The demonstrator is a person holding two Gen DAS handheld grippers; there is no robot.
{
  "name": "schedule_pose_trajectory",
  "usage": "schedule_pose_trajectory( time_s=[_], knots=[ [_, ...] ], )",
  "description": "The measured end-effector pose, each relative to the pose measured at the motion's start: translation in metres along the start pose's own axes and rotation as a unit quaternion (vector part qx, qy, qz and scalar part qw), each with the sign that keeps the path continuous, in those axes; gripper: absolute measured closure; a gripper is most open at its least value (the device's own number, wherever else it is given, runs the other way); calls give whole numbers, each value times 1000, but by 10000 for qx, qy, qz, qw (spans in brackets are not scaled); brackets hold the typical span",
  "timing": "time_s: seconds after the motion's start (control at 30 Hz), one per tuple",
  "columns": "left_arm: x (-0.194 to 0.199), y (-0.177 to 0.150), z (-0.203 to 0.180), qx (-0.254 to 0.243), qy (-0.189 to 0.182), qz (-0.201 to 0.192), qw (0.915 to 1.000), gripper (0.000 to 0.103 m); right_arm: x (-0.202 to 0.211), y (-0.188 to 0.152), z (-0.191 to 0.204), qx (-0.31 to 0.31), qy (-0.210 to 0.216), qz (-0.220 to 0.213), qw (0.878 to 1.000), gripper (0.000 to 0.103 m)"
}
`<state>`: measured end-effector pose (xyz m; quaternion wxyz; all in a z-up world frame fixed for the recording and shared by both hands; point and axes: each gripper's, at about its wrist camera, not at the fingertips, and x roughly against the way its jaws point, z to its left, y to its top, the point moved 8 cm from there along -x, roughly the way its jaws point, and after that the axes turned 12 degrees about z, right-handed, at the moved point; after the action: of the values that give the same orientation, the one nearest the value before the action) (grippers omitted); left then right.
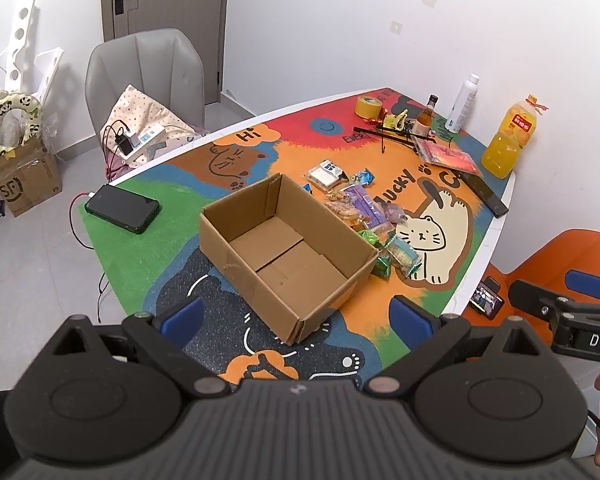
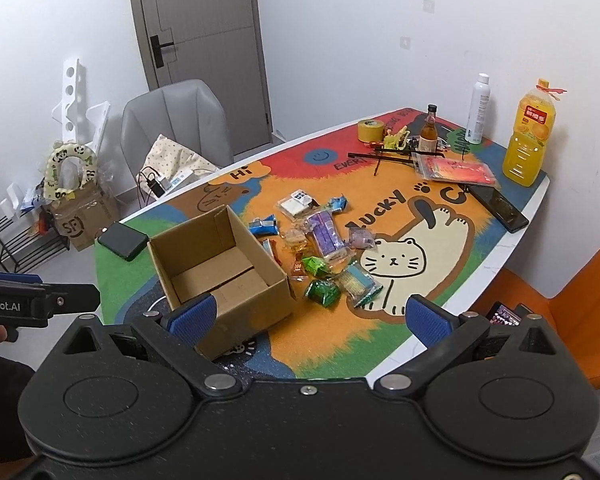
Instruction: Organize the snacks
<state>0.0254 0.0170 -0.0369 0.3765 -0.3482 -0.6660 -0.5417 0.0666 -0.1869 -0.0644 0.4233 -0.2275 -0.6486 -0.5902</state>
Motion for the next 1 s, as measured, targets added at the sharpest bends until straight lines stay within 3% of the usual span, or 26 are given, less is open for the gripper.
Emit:
schedule_pose_trajectory(
  time_s=[0.73, 1.0],
  knots=[
    [-22, 11, -21, -147, -252, 145, 9995, 5, -18, 13, -17, -14, 149, 61, 9999, 1],
    [-49, 42, -40, -100, -374, 225, 9990, 8, -47, 35, -49, -29, 203, 366, 9991, 20]
  ],
)
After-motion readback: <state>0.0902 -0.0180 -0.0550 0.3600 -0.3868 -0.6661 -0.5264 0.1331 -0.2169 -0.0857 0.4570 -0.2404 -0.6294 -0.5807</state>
